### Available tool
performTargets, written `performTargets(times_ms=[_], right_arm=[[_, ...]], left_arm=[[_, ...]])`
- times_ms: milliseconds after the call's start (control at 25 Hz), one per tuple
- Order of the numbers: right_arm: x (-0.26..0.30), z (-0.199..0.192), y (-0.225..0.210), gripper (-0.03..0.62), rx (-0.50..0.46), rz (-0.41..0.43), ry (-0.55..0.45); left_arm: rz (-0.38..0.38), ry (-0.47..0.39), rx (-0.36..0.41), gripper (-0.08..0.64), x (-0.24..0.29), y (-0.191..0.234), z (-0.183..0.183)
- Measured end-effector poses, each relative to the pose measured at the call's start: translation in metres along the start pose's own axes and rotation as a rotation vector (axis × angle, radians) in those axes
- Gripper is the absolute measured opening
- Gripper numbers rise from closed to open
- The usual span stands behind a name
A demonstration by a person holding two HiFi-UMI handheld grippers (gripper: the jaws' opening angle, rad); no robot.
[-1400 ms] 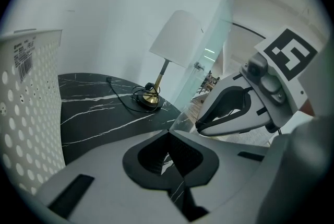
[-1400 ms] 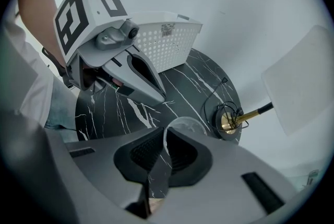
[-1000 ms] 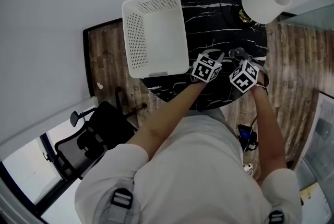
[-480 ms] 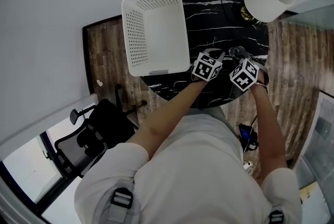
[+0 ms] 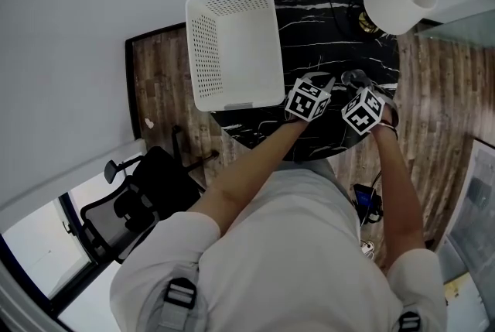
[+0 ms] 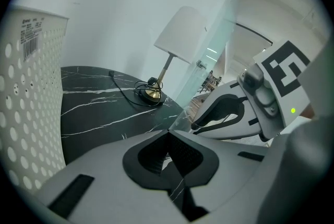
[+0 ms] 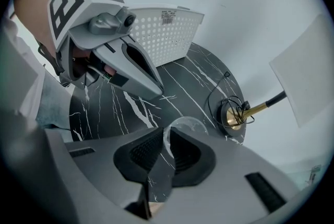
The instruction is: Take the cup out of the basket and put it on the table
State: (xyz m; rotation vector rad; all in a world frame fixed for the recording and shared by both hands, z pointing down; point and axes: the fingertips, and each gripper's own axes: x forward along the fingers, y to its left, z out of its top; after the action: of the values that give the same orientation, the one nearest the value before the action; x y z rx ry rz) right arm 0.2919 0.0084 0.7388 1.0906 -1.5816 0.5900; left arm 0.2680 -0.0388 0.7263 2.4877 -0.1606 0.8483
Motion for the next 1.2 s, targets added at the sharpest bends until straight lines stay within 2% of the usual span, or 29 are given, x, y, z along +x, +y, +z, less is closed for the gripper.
performTargets(times_ms=[360, 560, 840, 1000, 1200], right_arm=[[-0.017, 0.01, -0.004, 0.026, 0.036, -0.02, -0.038], [-0.039, 0.019, -0.009, 0.025, 0.097, -0.039, -0.093], [-0.087, 0.043, -0.016, 0.025, 0.191, -0.074, -0.228], [-0.126, 0.071, -0.016, 0.025, 0.23, -0.097, -0.346], [-0.176, 0.114, -0.013, 0.023, 0.248, -0.122, -0.52]], left_arm=[[-0.014, -0.04, -0.006, 0.006, -0.02, -0.011, 0.02], [-0.022, -0.073, -0.031, 0.006, -0.034, -0.019, 0.034], [-0.067, -0.178, -0.035, 0.006, -0.073, -0.046, 0.072], [-0.084, -0.245, -0.031, 0.006, -0.105, -0.058, 0.097], [-0.063, -0.335, -0.016, 0.006, -0.157, -0.057, 0.12]])
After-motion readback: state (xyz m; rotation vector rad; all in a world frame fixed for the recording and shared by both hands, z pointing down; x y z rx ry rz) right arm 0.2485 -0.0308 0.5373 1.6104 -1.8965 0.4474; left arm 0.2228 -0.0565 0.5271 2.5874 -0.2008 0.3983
